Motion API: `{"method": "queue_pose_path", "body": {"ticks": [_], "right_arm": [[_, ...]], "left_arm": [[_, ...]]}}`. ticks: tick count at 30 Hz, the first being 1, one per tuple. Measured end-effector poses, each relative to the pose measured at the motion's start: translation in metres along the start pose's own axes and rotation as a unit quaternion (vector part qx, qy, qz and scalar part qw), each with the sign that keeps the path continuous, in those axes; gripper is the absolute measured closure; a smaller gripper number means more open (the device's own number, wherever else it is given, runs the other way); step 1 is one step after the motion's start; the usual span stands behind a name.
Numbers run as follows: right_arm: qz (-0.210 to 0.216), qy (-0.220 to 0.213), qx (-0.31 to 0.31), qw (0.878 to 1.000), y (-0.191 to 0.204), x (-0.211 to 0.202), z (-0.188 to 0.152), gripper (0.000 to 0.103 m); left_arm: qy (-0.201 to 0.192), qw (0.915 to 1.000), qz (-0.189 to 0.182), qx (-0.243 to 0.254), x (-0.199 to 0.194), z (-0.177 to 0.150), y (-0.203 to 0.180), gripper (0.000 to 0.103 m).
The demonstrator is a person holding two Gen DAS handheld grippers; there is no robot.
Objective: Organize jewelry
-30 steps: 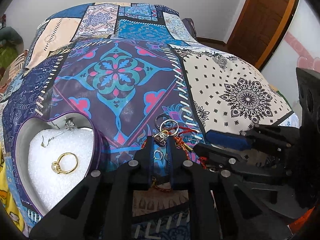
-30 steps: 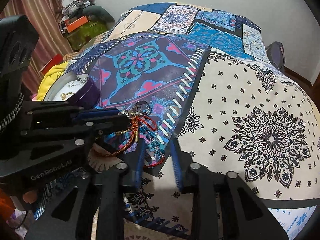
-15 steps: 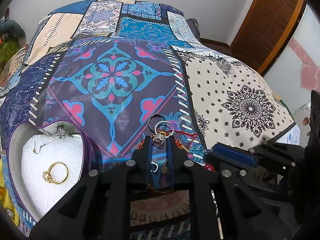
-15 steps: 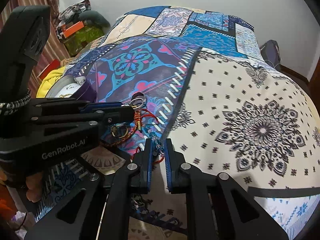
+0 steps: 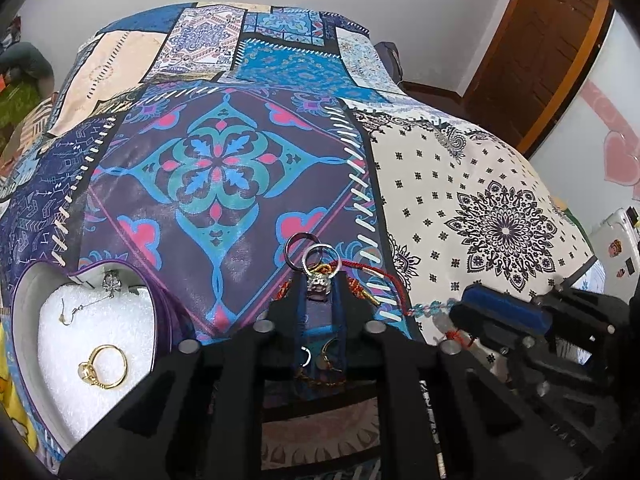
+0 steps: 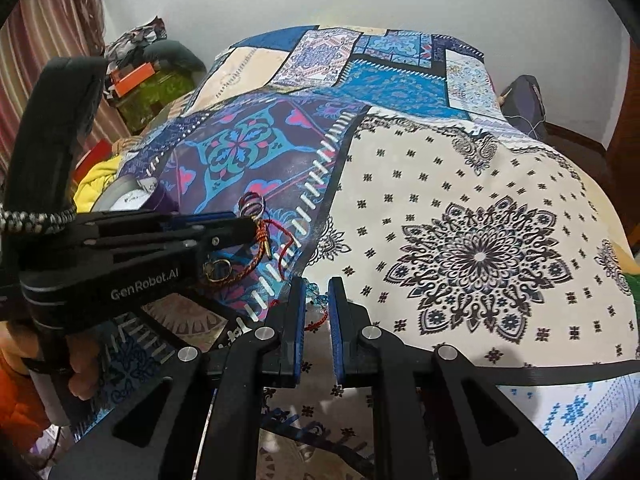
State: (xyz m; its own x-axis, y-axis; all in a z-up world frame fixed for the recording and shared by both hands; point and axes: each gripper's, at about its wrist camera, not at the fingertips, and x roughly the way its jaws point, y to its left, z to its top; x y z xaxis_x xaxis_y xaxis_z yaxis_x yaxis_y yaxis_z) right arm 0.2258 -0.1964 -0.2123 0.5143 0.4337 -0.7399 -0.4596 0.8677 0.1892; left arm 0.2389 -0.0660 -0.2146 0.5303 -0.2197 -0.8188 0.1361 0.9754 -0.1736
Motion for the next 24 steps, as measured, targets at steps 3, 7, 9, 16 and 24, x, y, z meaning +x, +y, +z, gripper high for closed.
{"method": "queue_pose_path", "body": {"ticks": [3, 7, 9, 16, 24], "right_arm": [[-0.003, -0.011, 0.006, 1.000, -0.004, -0.007, 0.004, 0.093], [-0.006, -0.026, 0.011, 1.000, -0.006, -0.017, 0.009, 0.093], [-0.008, -0.034, 0.012, 0.999, -0.007, -0.023, 0.012, 0.093], [-0.011, -0.062, 0.009, 0.998, 0.000, -0.045, 0.023, 0.093], [0.001, -0.093, -0.006, 0.996, 0.024, -0.060, 0.039, 0.093]], "left_arm": [[-0.008, 1.0000, -0.004, 0.004, -0.006, -0.001, -0.001, 0.093], [-0.018, 0.9997, -0.011, 0.010, -0.020, -0.003, -0.004, 0.093], [-0.025, 0.9995, -0.014, 0.011, -0.030, -0.004, -0.005, 0.093], [-0.056, 0.9982, -0.019, 0.011, -0.068, -0.005, -0.002, 0.093], [-0.093, 0.9955, -0.009, 0.011, -0.112, -0.010, 0.009, 0.093]]}}
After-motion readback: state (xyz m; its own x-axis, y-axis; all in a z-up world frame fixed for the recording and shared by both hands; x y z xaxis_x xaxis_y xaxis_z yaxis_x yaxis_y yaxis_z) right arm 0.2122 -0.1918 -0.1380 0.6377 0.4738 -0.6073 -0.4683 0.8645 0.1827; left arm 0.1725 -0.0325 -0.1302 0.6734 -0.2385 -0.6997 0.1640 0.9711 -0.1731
